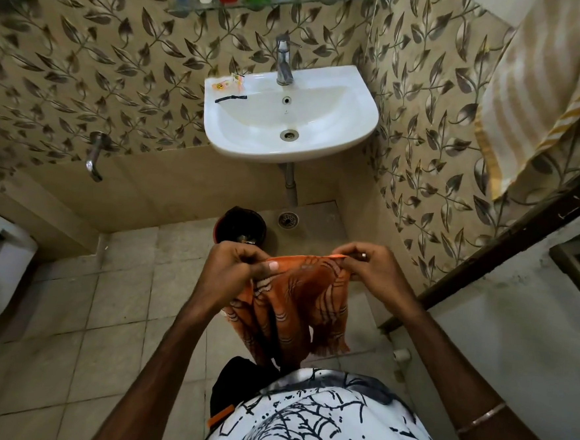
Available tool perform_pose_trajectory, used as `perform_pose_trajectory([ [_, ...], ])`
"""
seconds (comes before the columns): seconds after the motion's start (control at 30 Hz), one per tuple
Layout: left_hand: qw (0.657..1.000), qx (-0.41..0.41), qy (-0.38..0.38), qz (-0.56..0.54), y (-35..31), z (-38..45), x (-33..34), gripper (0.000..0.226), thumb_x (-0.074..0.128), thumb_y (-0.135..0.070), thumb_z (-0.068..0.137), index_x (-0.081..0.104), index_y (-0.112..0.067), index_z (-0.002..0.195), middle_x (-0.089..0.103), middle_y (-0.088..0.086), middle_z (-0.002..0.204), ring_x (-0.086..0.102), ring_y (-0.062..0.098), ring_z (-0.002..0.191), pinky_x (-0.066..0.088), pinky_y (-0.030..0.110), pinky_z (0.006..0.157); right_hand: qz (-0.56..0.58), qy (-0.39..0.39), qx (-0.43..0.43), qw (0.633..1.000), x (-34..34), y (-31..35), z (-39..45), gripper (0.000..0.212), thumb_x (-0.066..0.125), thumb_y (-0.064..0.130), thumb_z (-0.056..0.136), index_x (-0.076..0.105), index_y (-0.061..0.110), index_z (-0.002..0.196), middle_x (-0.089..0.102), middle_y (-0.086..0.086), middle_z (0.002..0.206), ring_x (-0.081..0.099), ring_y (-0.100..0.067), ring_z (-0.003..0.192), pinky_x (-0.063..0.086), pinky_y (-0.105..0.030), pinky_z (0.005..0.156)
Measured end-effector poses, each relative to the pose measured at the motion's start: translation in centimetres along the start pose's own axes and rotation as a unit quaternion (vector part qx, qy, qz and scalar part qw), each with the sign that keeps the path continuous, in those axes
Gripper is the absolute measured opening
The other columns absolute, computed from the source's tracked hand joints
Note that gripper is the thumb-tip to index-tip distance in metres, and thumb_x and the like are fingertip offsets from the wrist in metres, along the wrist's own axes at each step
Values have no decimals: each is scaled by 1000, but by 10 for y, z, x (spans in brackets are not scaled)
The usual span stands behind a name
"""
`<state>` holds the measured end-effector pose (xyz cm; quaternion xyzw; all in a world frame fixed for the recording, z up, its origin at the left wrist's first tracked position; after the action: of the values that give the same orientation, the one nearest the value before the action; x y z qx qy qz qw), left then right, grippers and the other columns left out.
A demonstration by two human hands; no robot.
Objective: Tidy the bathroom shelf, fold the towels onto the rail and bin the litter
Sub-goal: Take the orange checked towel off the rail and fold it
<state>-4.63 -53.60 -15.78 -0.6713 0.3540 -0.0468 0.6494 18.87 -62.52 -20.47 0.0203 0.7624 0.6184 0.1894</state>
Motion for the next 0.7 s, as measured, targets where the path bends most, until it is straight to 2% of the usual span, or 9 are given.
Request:
perform_pose_trajectory([
  [0.1,998,-14,-51,34,6,4,-9,9,78,-17,82,79,-21,90,78,-5,96,72,6,90,57,23,78,101,91,36,990,13,6,-5,12,66,12,94,77,11,98,77,-7,93,72,-16,82,57,-25,68],
  [0.17,998,-4,-37,58,3,4,2,42,83,-20,77,73,-20,117,66,-11,125,61,0,113,47,8,80,96,134,21,986,24,16,-9,11,67,14,93,78,13,95,77,-4,89,72,-14,81,54,-21,68],
  [0.23,999,5,38,20,-4,2,30,65,87,-24,71,63,-21,132,58,-13,134,57,-7,115,48,5,76,63,182,-9,981,39,28,-11,10,68,16,93,78,16,93,76,-2,87,70,-13,80,53,-20,70],
  [0.3,994,31,101,9,-12,-1,55,58,87,-24,71,67,-23,126,68,-9,126,66,-7,101,55,13,75,15,209,-45,977,53,36,-13,9,69,21,93,77,17,94,76,-2,90,71,-14,84,55,-25,75],
  [0.37,993,55,90,56,-17,0,61,34,86,-24,73,77,-21,106,78,-5,95,72,2,78,59,27,68,-25,186,-68,980,53,37,-11,7,73,25,90,74,20,94,75,-1,93,71,-16,88,58,-35,80],
  [0.4,992,59,72,80,-18,1,58,23,85,-26,73,79,-21,95,77,-7,81,70,3,69,57,27,63,-41,167,-71,982,49,35,-10,7,75,26,87,73,23,94,74,-1,92,71,-16,87,57,-37,79],
  [0.47,991,71,43,109,-18,3,51,10,85,-28,73,77,-26,78,72,-13,67,67,0,62,49,16,55,-86,138,-60,985,42,25,-7,16,80,24,82,70,31,92,72,2,88,68,-8,80,56,-30,71],
  [0.57,992,72,15,99,-17,2,39,8,84,-23,75,77,-24,75,72,-14,68,68,-2,65,49,10,57,-188,130,-49,972,31,13,-5,18,78,20,85,72,37,88,73,12,84,67,0,77,58,-29,69],
  [0.7,996,55,-20,64,-14,4,17,8,83,-17,77,77,-22,76,75,-9,72,71,2,69,57,17,64,-200,124,-35,971,16,5,-6,10,72,25,90,74,34,89,74,11,85,70,-1,79,61,-37,75],
])
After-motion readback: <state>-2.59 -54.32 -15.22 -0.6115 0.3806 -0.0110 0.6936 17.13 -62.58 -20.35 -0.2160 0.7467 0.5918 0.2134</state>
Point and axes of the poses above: each hand's wrist, its own z-axis towards the middle knuckle, its own x-axis out of the palm, y = z × x, the point moved 9 cm from there along z, towards the middle knuckle
